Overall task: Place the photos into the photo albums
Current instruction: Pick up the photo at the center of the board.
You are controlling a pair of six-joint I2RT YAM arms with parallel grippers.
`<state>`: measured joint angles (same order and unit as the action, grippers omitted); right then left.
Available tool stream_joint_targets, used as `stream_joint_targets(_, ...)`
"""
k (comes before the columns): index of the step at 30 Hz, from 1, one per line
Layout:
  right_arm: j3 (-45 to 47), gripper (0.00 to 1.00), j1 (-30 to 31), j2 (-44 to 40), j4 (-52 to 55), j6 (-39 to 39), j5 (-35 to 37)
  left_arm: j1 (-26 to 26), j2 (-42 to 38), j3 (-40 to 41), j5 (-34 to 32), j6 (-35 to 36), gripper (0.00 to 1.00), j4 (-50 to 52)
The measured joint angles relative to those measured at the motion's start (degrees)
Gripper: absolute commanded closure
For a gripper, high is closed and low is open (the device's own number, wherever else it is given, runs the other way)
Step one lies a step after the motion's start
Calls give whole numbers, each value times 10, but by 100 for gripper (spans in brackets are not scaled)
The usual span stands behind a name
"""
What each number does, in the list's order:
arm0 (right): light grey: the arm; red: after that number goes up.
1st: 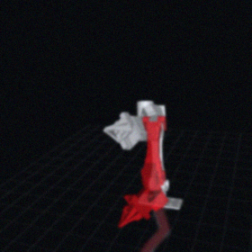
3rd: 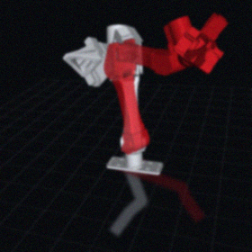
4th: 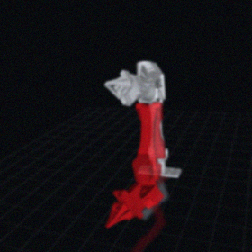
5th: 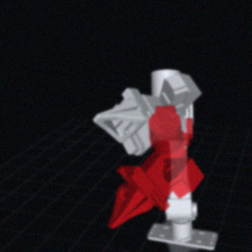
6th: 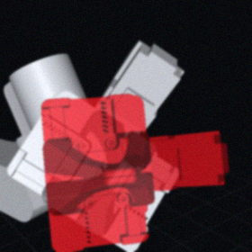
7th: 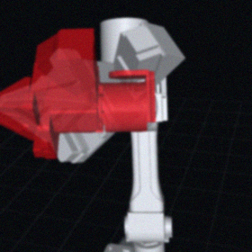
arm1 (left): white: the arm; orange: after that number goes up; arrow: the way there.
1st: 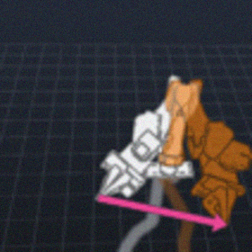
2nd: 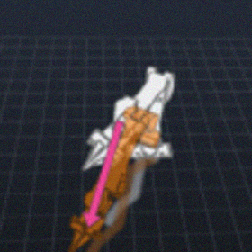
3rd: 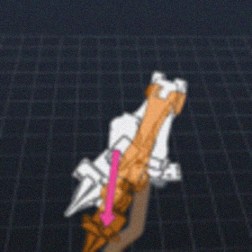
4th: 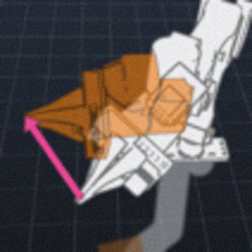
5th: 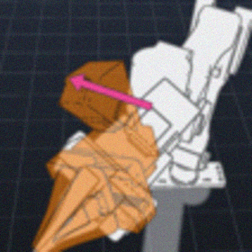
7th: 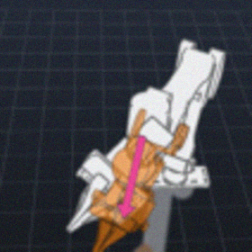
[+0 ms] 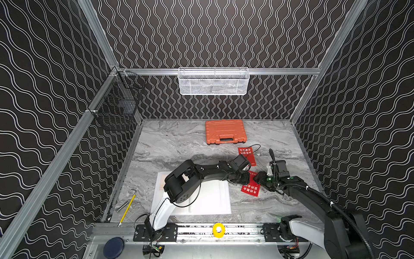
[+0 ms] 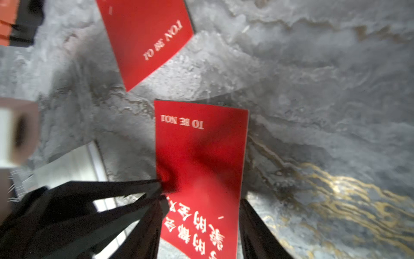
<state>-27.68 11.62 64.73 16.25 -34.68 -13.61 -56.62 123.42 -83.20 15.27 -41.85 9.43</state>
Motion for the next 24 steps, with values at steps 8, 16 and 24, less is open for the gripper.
stream_joint_targets(8,-1,48,0,-38,-1,0,-37,14,-8,23,23,0,73,-22)
stream_joint_targets(16,-7,51,0,-52,0,2,-68,26,-18,48,41,0,72,-45)
stream_joint_targets(24,-1,55,1,-50,-10,2,-94,37,-22,69,65,-15,72,-73)
